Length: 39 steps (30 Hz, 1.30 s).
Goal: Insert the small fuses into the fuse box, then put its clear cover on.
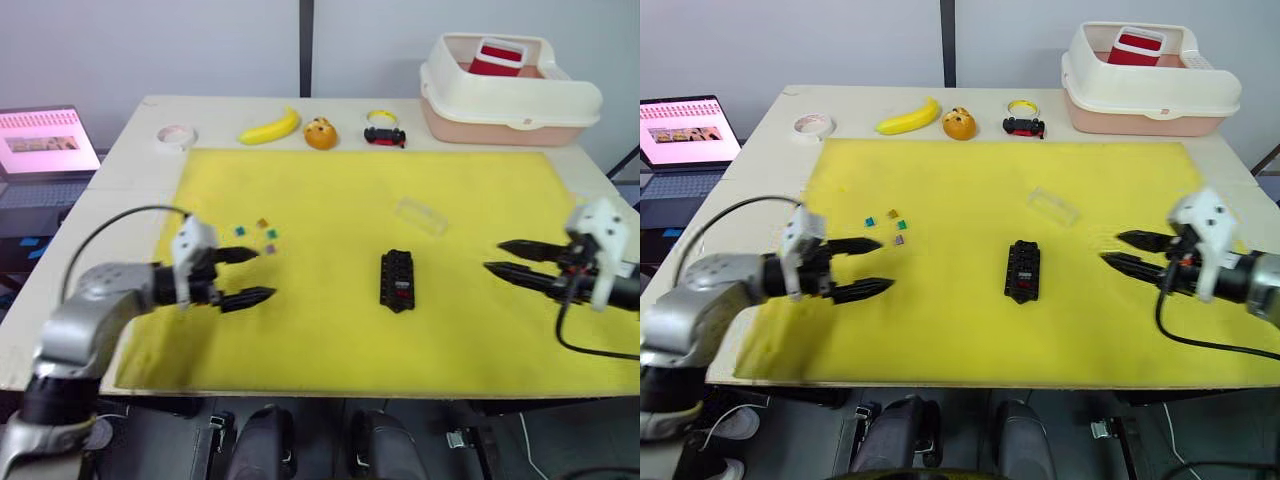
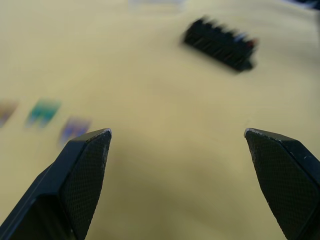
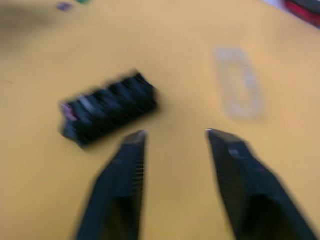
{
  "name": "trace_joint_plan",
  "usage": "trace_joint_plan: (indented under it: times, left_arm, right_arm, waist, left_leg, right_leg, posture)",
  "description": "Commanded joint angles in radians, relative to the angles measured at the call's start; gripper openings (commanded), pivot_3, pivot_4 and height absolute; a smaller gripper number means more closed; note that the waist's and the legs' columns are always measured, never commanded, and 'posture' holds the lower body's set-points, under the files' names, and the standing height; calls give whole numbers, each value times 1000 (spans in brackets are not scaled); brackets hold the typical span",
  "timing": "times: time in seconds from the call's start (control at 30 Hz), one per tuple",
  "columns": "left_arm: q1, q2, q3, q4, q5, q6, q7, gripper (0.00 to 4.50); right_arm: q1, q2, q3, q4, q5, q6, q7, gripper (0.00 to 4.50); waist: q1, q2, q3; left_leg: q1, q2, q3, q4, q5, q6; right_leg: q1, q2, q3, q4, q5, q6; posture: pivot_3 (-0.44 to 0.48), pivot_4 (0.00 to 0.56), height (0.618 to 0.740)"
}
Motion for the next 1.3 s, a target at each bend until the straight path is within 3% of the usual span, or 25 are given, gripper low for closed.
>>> trace_joint_plan:
  times: [0.03, 0.23, 0.5, 0.63, 0.87, 1.07, 1.3]
  left_arm:
    - [101, 41, 173, -20, -35, 32, 50, 4500]
    - [189, 76, 287, -12, -93, 110, 86, 4500]
    - [-48, 72, 225, 117, -262, 355, 140, 4500]
    - [-275, 53, 135, 352, -268, 505, 169, 4500]
    - [-573, 8, 78, 752, -225, 659, 220, 4500]
    - [-714, -52, 108, 997, -193, 657, 262, 4500]
    - [-730, -119, 52, 1034, -141, 636, 234, 4500]
  right_arm:
    - [31, -21, -99, 23, -20, -26, 13, 4335]
    - [34, -10, -104, 1, -9, -10, -8, 4431]
    - [-149, 48, 64, -167, 148, 97, -86, 4431]
    - [-289, 119, 211, -259, 234, 140, -132, 4431]
    - [-380, 233, 379, -315, 249, 148, -209, 4431]
    - [-394, 278, 426, -316, 239, 137, -258, 4431]
    - [-379, 299, 455, -318, 210, 124, -288, 4431]
  waist:
    - [2, 0, 0]
    - [2, 0, 0]
    - [-1, 0, 0]
    - [1, 0, 0]
    - [1, -2, 0]
    - [0, -3, 0]
    - [2, -3, 0]
  left_leg:
    - [0, 0, 0, 0, 0, 0]
    - [0, 0, 0, 0, -1, 1]
    - [0, 0, 0, -1, 0, 0]
    - [0, -1, 0, -1, 2, -4]
    - [-1, -3, 2, -1, 3, -5]
    - [-1, -3, 2, 0, 3, -5]
    - [-1, -3, 2, 0, 3, -5]
  right_leg:
    - [0, 0, 0, 0, 0, 0]
    - [0, -1, 0, -1, 0, 0]
    - [0, 0, 0, 0, 0, 0]
    - [0, 0, 0, 0, 0, 0]
    - [-1, 0, 0, 0, 0, 1]
    - [-1, 0, 0, 1, 0, 1]
    - [-1, 0, 0, 1, 0, 1]
  posture:
    - [0, 150, 740]
    - [0, 150, 740]
    - [0, 150, 740]
    - [0, 150, 740]
    - [0, 150, 740]
    - [0, 150, 740]
    - [0, 150, 740]
